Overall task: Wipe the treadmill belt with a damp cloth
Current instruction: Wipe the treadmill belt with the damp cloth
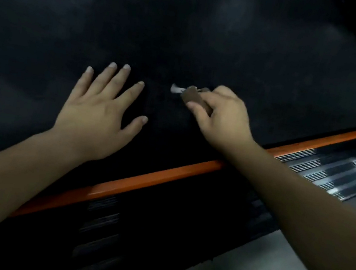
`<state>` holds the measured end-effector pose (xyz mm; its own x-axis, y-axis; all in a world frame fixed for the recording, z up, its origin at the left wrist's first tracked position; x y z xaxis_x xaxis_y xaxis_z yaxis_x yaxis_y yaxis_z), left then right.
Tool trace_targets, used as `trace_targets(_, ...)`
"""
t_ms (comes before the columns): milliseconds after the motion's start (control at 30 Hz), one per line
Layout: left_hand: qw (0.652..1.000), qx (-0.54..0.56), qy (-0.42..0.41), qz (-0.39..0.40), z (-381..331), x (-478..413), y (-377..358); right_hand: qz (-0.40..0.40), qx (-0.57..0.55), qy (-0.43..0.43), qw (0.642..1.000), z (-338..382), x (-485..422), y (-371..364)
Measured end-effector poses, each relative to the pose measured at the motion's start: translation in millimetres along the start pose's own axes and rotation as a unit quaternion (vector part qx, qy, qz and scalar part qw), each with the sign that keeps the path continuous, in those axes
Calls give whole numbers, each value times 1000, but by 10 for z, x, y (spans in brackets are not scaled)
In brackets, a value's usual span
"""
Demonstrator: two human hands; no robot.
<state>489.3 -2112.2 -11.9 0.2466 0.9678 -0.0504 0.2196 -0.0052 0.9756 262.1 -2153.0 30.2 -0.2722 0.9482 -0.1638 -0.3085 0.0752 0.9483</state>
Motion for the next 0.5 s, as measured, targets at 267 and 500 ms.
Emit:
trace_targets(267, 996, -25, 80, 35, 148, 197, 47, -52, 64, -142, 986, -842, 59, 422)
trace_targets(500, 996, -22, 82, 22, 158, 204, 46, 7, 21, -74, 997, -690, 136, 318)
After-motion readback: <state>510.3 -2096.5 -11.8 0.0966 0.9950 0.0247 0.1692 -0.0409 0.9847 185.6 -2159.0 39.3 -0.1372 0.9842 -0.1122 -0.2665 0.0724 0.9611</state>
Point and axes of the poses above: each hand's wrist, its own x-axis away from the middle knuckle, its own y-axis out of the back of the hand, z = x × y, the point moved 6 cm from there along -x, towards the middle knuckle, and after that the axes turned 3 degrees about -z, right-handed, at the moved point
